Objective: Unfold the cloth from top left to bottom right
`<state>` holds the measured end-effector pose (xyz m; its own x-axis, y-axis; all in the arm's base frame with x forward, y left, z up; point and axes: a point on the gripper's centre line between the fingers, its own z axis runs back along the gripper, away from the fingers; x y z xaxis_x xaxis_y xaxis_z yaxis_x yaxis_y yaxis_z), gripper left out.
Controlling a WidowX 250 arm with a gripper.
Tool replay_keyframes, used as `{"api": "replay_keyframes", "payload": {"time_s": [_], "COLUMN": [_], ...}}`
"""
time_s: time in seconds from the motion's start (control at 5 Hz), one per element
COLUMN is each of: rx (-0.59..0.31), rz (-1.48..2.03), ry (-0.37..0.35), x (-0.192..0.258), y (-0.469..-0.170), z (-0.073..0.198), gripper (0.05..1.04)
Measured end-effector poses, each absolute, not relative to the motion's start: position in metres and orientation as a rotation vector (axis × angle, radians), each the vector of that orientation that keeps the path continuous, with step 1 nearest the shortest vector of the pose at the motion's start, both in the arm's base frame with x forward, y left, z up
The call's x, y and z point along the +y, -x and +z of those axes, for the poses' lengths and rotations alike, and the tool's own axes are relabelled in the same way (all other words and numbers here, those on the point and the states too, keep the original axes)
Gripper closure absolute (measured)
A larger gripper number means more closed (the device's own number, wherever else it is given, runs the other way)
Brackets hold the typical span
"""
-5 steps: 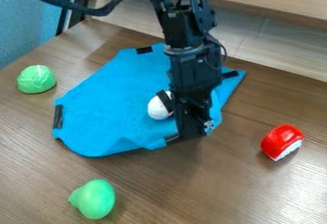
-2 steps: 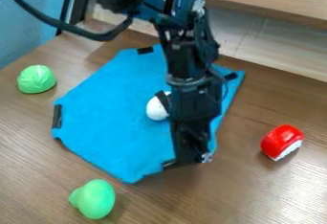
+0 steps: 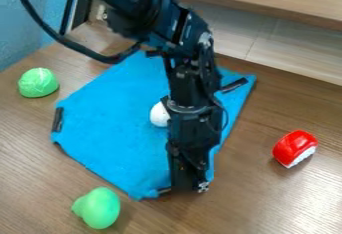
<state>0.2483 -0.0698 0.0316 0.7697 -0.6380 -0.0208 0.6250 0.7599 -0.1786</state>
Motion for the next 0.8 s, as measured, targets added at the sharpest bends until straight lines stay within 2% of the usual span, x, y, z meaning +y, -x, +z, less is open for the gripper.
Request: {"api": "replay_keyframes", "payload": {"time_s": [0.2,0.4,0.6,0.8], "rx": [0.083,0.070,0.043,-0.008], "rz": [-0.698,-0.700,-0.720,-0.728], "ry": [0.165,0.190,0.229,0.252], "x": [-0.069,-0.074,-0.081,-0.088], "y": [-0.248,-0.250,-0.256,-0.265], "z": [0.031,0.032,0.038,0.056], "gripper": [0.627,0.317,0.088,0.081]}}
